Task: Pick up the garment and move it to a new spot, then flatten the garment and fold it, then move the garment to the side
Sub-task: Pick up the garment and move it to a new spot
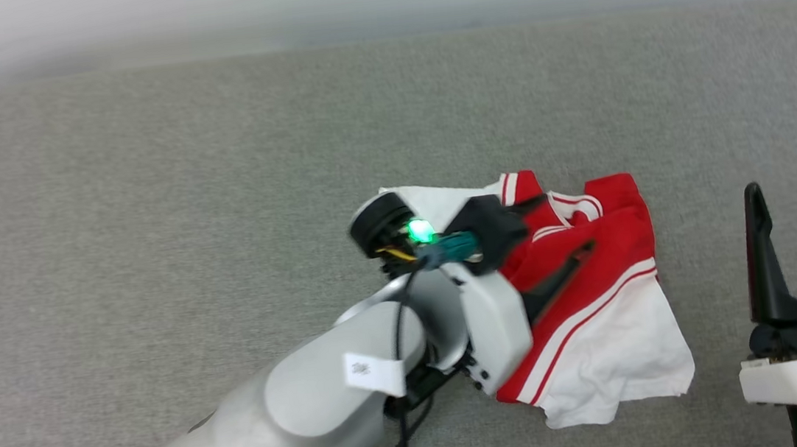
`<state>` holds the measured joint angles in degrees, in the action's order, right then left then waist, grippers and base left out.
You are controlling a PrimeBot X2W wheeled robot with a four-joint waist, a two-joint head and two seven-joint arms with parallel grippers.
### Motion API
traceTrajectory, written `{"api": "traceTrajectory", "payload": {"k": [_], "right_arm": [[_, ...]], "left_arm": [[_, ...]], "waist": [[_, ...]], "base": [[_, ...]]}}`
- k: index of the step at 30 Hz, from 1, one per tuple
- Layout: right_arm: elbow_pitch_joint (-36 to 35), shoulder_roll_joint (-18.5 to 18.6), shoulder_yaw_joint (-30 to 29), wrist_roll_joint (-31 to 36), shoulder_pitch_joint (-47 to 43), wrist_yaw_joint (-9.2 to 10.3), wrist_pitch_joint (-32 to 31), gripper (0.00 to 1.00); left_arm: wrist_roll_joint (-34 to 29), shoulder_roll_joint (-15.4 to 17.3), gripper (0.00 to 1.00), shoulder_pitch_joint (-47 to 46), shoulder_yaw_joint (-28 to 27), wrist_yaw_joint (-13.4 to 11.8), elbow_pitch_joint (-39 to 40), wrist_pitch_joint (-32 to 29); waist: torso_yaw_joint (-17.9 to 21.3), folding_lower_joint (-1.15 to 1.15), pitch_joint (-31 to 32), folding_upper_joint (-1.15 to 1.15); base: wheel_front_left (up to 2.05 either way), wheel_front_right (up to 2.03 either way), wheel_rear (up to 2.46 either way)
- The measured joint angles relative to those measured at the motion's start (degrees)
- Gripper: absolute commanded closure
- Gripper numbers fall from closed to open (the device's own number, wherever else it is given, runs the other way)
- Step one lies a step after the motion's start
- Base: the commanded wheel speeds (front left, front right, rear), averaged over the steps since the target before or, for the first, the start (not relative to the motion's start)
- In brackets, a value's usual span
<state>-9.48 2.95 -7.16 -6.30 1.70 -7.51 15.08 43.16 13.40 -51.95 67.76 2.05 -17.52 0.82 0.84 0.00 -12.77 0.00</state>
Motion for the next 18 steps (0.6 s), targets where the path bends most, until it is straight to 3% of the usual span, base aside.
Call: {"api": "traceTrajectory", "payload": {"k": [9, 14, 18], "right_arm": [[0.99, -0.01, 0.1, 0.52, -3.49, 0.0, 0.0, 0.0], [1.65, 0.0, -0.11, 0.53, -4.86, 0.0, 0.0, 0.0], [2.0, -0.01, -0.18, 0.66, -5.61, 0.0, 0.0, 0.0]], "left_arm": [[-3.18, 4.68, 0.0, 8.04, -5.94, -11.96, -3.23, 12.56], [-5.2, 8.16, 0.0, 14.08, -11.23, -18.07, -1.41, 14.06], [-8.56, 9.88, 0.0, 20.16, -19.22, -22.04, 4.11, 14.1]], "waist": [[-3.03, 0.0, 5.1, 0.0], [-4.11, 0.0, 7.14, 0.0], [-5.0, 0.0, 8.27, 0.0]], "base": [[0.0, 0.0, 0.0], [0.0, 0.0, 0.0], [0.0, 0.0, 0.0]]}}
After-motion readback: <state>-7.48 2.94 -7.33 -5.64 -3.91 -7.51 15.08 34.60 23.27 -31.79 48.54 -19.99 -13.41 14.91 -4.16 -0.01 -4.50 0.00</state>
